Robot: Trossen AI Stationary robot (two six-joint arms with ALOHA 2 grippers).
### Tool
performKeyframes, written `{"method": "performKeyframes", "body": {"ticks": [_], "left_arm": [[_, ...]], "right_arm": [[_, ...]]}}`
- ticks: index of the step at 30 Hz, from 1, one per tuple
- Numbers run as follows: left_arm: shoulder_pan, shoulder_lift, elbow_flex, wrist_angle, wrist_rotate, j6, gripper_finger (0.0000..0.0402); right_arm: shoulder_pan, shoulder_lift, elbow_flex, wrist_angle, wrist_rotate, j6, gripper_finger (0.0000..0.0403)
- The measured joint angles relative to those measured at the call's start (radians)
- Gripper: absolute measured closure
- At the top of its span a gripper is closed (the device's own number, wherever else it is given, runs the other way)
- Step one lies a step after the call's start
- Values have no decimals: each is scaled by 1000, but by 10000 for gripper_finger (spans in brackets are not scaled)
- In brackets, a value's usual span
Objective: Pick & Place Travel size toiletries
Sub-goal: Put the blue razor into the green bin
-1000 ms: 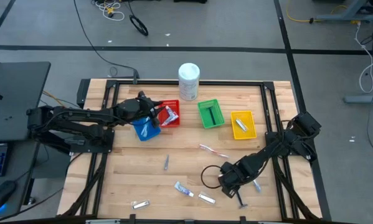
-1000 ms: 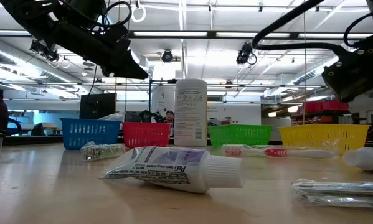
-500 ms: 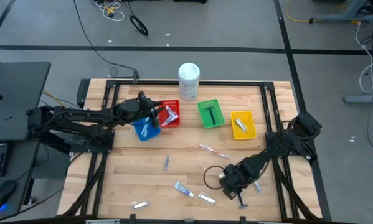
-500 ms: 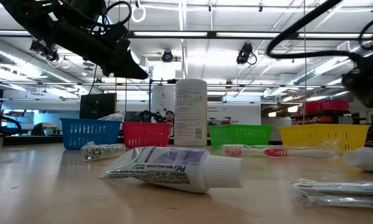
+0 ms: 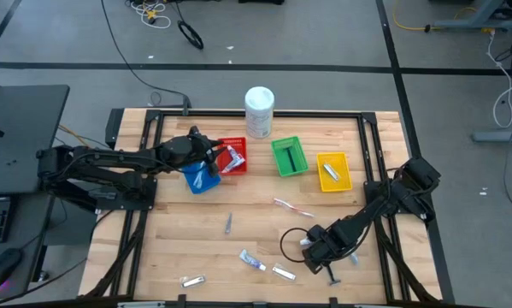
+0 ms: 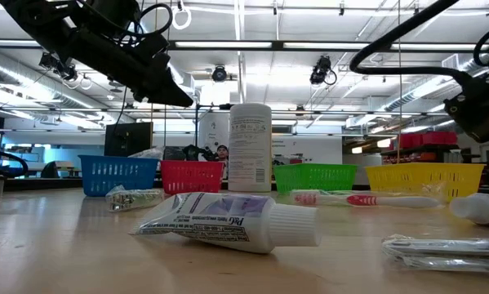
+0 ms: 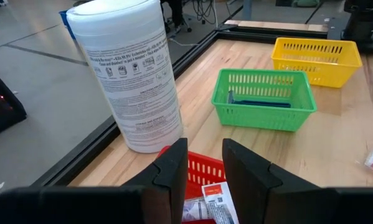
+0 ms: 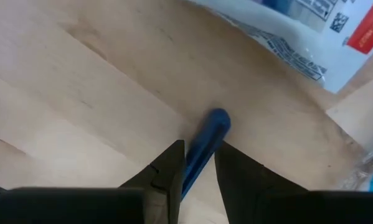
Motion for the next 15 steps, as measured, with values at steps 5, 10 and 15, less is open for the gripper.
{"method": "performKeyframes", "body": {"ticks": [5, 10, 15], "left_arm": [[0, 0, 0, 0, 0, 0, 292], [0, 0, 0, 0, 0, 0, 292], [0, 0, 0, 0, 0, 0, 292]], "right_arm": [[1, 7, 1, -16, 21, 33, 306], [2, 8, 1, -19, 46, 29, 321], [3, 9, -1, -22, 67, 23, 346]]}}
